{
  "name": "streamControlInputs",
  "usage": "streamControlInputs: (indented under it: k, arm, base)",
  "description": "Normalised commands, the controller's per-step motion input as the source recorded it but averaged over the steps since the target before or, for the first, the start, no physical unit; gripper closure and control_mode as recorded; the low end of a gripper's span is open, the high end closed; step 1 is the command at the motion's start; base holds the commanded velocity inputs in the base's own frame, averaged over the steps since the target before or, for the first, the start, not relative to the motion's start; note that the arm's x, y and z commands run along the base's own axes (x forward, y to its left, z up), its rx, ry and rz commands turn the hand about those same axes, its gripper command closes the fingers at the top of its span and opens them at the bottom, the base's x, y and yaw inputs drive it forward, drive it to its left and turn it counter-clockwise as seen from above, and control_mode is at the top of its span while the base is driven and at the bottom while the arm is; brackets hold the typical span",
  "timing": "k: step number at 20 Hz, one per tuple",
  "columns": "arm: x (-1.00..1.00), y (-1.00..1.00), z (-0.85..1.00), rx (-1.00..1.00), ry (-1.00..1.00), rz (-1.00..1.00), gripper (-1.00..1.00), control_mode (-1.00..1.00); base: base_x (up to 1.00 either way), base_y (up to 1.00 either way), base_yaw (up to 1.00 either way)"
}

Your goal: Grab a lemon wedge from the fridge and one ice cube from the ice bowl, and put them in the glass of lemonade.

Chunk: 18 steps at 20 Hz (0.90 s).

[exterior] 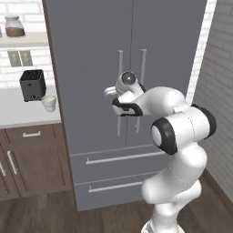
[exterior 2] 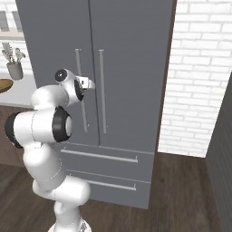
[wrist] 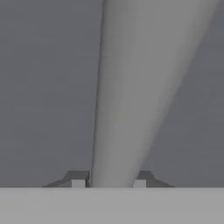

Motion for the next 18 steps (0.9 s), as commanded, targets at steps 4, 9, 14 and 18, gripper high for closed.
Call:
streamControlInputs:
  k: [4, 9, 14, 18]
  arm:
    - [-0.95, 0.38, 0.45, 0.0, -0.2, 0.06, 1.0, -1.0]
    - [-0.93, 0.89, 0.92, 0.0, -0.18, 0.01, 1.0, -1.0]
    - [-0.8, 1.0, 1.0, 0.0, -0.12, 0.0, -1.0, -1.0]
    - [-0.96, 0.78, 1.0, 0.0, -0.02, 0.0, -1.0, -1.0]
  base:
    - [0.0, 0.0, 0.0]
    - [0.0, 0.0, 0.0]
    - [0.0, 0.0, 0.0]
    - [0.0, 0.0, 0.0]
